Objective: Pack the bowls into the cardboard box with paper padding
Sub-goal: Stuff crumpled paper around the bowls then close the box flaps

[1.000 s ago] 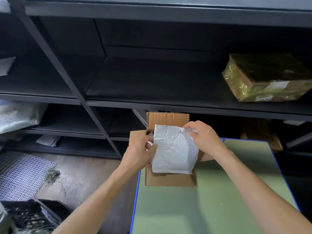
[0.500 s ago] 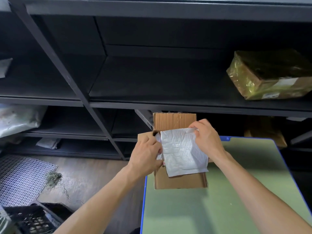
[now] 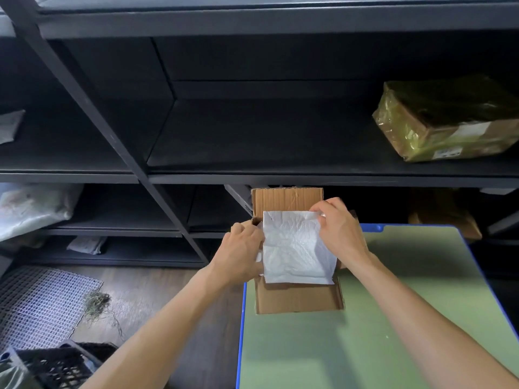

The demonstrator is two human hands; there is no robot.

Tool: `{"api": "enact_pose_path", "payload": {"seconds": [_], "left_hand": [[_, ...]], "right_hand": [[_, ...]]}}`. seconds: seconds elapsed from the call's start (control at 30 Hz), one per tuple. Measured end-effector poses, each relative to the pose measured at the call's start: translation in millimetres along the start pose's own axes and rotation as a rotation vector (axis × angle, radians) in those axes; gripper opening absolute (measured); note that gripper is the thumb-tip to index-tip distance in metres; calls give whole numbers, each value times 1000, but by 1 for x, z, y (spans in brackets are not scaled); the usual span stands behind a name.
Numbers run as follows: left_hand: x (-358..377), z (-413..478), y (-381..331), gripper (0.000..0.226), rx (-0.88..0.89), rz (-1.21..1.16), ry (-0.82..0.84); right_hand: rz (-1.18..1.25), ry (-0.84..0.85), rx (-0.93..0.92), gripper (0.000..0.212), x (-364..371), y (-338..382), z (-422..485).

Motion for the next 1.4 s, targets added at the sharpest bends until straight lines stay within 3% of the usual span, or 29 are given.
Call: {"api": "enact_pose_path", "payload": {"seconds": [0.17,0.27,0.4,0.5,0.7,0.77,0.9,1.03,1.17,1.4], "left_hand": [[4,-10,-1,39,9,15,-54],[7,-11,-4,28,-20,64,-81],[4,-8,-3,14,-39,-112,-74],[-5,-8,-2,19,-59,-266,-171],[-6,-7,-12,32,-76,-82,-339],[0,-3,-18,38,4,1,-272],[14,10,-23,71,44,154,-86],[18,17,-15,74,1,204,-86],[17,19,-8,74,13,274,-101],[17,15,-11,90,136,313,-142]], "right_hand": [[-10,-24,-4,21,3,2,-3],[-31,-39,-26,22,6,5,-2],[-42,-88,-30,20,7,5,-7],[-13,-123,-31,14,6,2,-10],[23,-138,-70,11,14,3,-10],[1,-128,-72,13,18,2,-8],[-109,-83,-52,20,25,2,-11],[-375,-98,-110,30,18,13,-28],[-374,91,-242,57,26,14,-47],[-497,282,-155,78,40,14,-49]]}}
Point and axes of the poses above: each hand's wrist, its own z-axis towards the middle knuckle, its own x-axis out of the palm, y = z × x, the point moved 4 cm from there along z, towards the middle knuckle, and after that the axes turned 13 degrees about y, right-handed, at the moved point
